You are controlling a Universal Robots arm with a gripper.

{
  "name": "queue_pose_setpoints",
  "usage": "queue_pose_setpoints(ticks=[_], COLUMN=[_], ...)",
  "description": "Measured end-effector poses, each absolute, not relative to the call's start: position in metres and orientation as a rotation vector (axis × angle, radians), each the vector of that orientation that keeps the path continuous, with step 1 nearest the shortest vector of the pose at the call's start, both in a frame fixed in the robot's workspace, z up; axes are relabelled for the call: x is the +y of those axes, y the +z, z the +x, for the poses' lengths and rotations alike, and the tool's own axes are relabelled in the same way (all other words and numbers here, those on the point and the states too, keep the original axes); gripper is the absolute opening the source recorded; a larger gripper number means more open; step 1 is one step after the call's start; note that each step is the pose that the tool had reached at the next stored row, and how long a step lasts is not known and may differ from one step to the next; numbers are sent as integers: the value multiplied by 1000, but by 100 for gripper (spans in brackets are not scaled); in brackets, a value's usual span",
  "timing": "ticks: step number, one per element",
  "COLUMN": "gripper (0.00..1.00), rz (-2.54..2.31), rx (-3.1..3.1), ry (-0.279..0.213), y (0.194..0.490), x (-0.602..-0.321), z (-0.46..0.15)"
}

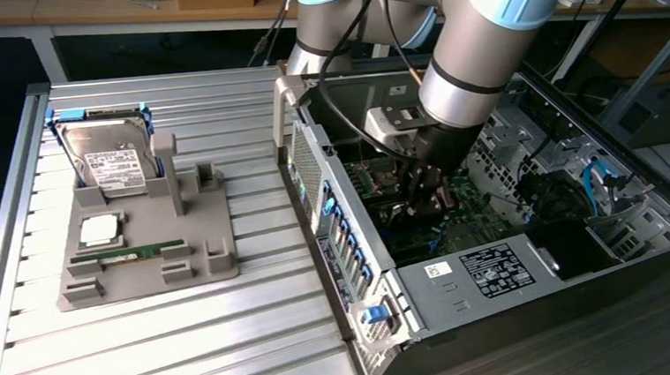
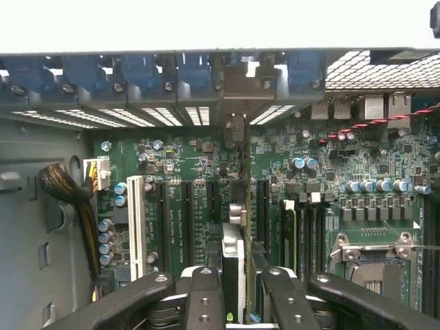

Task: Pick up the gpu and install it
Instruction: 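Insert the gpu into the slot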

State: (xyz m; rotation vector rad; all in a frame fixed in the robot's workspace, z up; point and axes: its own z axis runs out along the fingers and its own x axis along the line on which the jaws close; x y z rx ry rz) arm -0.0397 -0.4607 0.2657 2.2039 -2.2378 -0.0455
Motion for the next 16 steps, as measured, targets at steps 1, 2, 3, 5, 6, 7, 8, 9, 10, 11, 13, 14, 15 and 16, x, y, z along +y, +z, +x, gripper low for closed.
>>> queue_pose_setpoints(ticks=[1, 2, 3, 5, 6, 7, 8, 9, 10, 11, 13, 14, 15, 16], gripper=[27, 27, 27, 27, 27, 27, 27, 27, 27, 27, 27, 27, 27, 27], rz=[2210, 2215, 2217, 2217, 2217, 2217, 2217, 2217, 2216, 2216, 2216, 2216, 2217, 2216], rx=[-2232, -2226, -2225, -2225, -2225, -2225, -2225, -2225, -2224, -2224, -2224, -2225, -2225, -2224], ry=[-45, -45, -46, -45, -45, -45, -45, -45, -45, -45, -45, -45, -45, -45], y=[266, 266, 266, 265, 265, 264, 263, 263, 262, 261, 261, 260, 260, 260], x=[-460, -460, -460, -460, -460, -460, -460, -460, -460, -460, -460, -460, -460, -460], z=[-40, -40, -40, -40, -40, -40, -40, -40, -40, -40, -40, -40, -40, -40])
